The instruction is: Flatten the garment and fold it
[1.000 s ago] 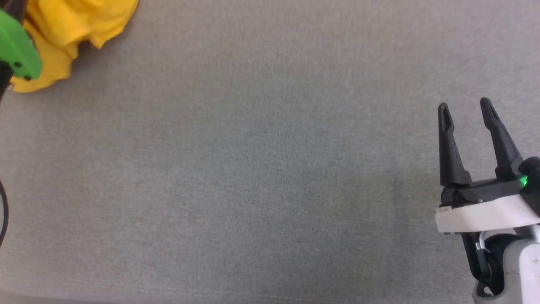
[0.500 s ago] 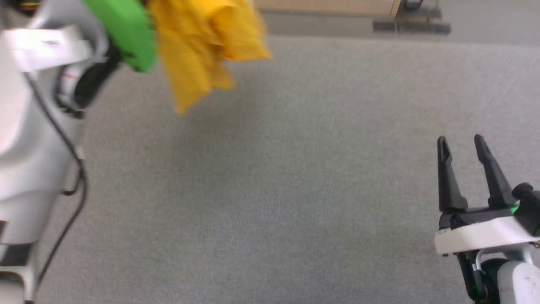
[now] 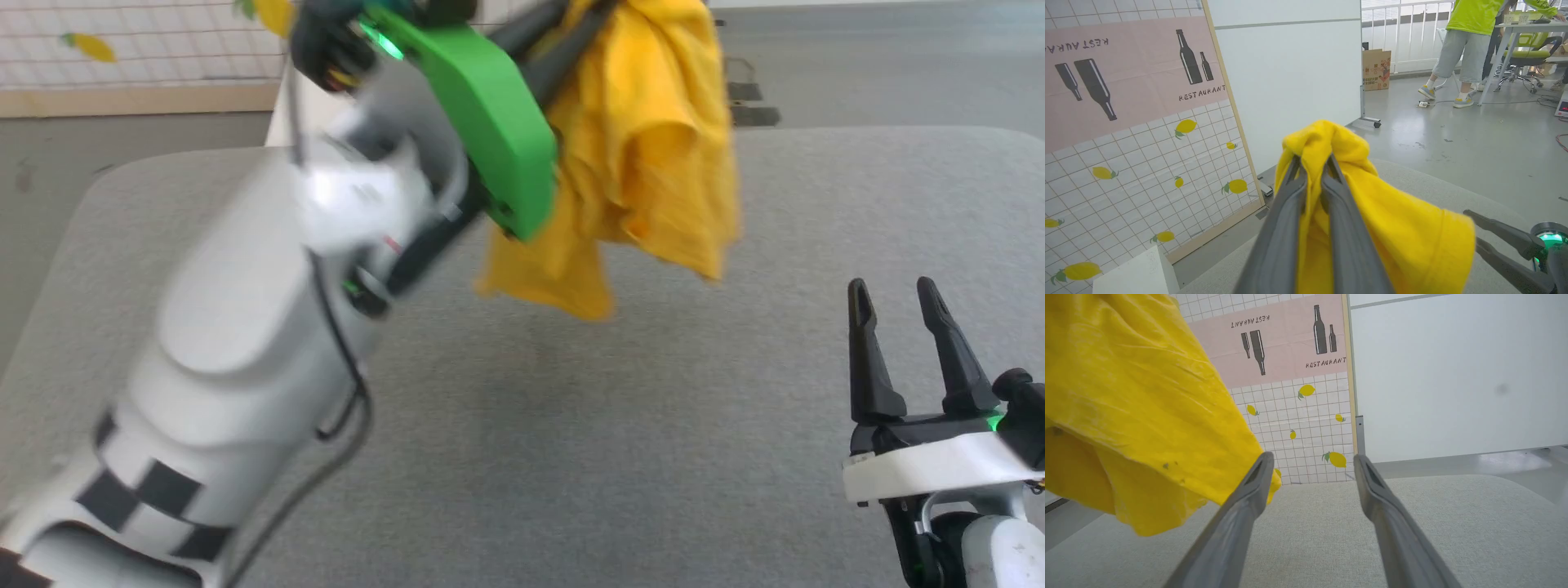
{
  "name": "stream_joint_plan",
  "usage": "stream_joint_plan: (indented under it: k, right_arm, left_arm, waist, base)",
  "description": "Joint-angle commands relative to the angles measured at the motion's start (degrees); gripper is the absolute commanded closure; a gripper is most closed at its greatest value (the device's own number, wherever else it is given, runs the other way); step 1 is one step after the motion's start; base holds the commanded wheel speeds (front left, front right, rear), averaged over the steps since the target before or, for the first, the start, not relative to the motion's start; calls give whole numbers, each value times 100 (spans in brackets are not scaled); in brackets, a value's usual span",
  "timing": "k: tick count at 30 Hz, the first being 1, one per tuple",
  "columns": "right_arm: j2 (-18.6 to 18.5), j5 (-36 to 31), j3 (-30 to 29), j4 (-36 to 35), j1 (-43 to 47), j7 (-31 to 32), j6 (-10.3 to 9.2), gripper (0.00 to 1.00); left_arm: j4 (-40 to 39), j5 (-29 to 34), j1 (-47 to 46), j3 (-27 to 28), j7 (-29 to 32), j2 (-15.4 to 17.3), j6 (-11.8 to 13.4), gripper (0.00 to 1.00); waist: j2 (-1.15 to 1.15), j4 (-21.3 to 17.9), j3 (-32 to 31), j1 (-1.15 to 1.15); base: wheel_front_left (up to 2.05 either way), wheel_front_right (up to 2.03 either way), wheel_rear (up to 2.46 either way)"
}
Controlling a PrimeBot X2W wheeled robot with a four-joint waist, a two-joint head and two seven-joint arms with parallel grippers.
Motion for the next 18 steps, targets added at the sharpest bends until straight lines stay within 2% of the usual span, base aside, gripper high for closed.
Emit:
stream_joint_plan:
  k: [1,7,10,13,17,18]
  right_arm:
    - [4,39,-24,-13,10,-50,-9,0]
    - [4,40,-14,-47,-72,-60,-9,0]
    - [4,58,51,-51,-169,-81,-9,0]
    - [4,67,83,-60,-207,-93,-9,0]
    - [4,69,94,-50,-268,-106,-9,0]
    - [4,69,83,-44,-283,-115,-9,0]
  left_arm:
    - [24,173,160,-95,-163,-71,16,100]
    - [540,499,758,-495,-990,-512,96,100]
    - [1427,1021,1239,-974,-1550,-700,294,100]
    - [2034,1099,1465,-1204,-1578,-843,340,100]
    - [2723,809,1658,-1256,-1458,-1059,233,100]
    - [2860,745,1655,-1238,-1461,-1104,218,90]
  waist:
    - [0,-188,91,1]
    - [0,-386,371,1]
    - [0,-527,620,1]
    - [0,-575,758,1]
    - [0,-596,909,1]
    - [0,-584,941,1]
  base:
    - [0,0,0]
    - [0,0,0]
    - [0,0,0]
    - [0,0,0]
    - [0,0,0]
    - [0,0,0]
